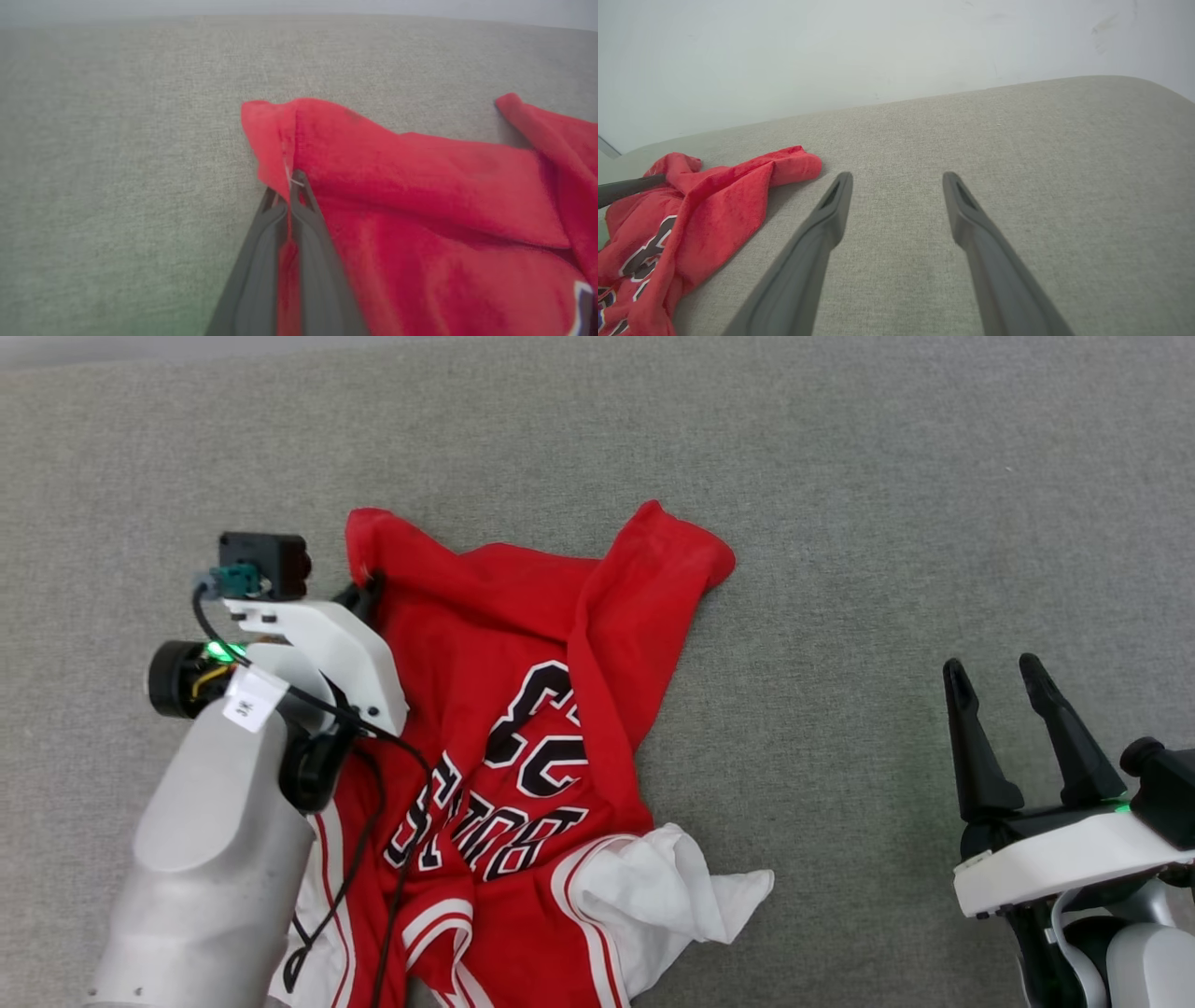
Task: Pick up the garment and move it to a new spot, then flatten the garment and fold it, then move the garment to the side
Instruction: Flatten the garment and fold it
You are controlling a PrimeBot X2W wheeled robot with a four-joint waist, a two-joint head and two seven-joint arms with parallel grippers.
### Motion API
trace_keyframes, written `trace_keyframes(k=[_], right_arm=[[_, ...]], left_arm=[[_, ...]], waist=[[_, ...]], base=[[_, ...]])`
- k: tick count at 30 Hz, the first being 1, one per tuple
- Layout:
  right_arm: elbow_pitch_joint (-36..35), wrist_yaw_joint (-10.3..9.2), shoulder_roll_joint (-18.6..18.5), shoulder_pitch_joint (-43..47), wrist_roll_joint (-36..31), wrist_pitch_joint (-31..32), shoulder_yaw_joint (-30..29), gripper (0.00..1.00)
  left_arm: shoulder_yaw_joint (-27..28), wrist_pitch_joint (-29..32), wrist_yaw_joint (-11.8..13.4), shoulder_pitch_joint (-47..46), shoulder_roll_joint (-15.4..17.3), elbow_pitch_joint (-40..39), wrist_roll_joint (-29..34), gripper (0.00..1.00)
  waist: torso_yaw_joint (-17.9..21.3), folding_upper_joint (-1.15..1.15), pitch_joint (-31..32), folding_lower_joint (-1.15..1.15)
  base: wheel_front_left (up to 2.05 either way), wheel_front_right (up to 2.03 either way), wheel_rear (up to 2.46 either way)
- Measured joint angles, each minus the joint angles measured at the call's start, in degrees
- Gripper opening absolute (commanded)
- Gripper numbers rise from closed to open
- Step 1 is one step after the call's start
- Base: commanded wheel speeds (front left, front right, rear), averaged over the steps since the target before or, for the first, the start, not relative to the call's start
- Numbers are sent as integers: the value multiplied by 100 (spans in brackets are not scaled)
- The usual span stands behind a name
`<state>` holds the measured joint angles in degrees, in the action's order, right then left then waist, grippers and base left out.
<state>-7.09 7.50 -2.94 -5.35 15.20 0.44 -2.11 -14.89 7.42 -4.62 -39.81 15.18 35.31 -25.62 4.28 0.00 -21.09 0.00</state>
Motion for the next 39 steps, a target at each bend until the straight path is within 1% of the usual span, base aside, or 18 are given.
trace_keyframes(k=[1, 2, 4, 10, 16, 20, 28, 35, 39], right_arm=[[-1, 0, 0, -18, -14, 0, -9, 100], [-12, 0, 0, -26, -74, -8, -12, 100], [-22, 0, 0, -25, -176, 15, -18, 100], [-38, 0, 0, -12, -309, 114, -12, 100], [-55, 0, 1, 104, -310, 197, -16, 100], [-69, 0, 0, 221, -311, 248, -21, 100], [-127, 0, 0, 457, -310, 330, 12, 100], [-170, 0, 0, 673, -291, 371, 14, 100], [-175, 0, 0, 720, -256, 391, 19, 100]], left_arm=[[-43, -14, -45, -9, -25, 91, -25, 24], [-160, -201, -109, -34, -112, 290, -27, 100], [-236, -397, -124, -34, -116, 365, 58, 100], [-281, -1091, 20, 221, -109, 296, 215, 100], [-234, -1753, 359, 740, -16, -210, 346, 100], [-178, -1973, 600, 1183, 15, -744, 414, 100], [-99, -2061, 1085, 2262, 78, -1982, 466, 100], [-32, -1726, 1458, 3251, 143, -2940, 365, 100], [33, -1513, 1633, 3663, 246, -3344, 315, 100]], waist=[[-17, 0, 11, 0], [-73, 0, 73, 0], [-115, 0, 135, 0], [-257, 0, 424, 0], [-431, 0, 756, 0], [-529, 0, 966, -1], [-641, 0, 1315, -1], [-673, 0, 1545, -1], [-687, 0, 1628, -1]], base=[[0, 0, 0], [0, 0, 0], [0, 0, 0], [0, 0, 0], [0, 0, 0], [0, 0, 0], [0, 0, 0], [0, 0, 0], [0, 0, 0]])
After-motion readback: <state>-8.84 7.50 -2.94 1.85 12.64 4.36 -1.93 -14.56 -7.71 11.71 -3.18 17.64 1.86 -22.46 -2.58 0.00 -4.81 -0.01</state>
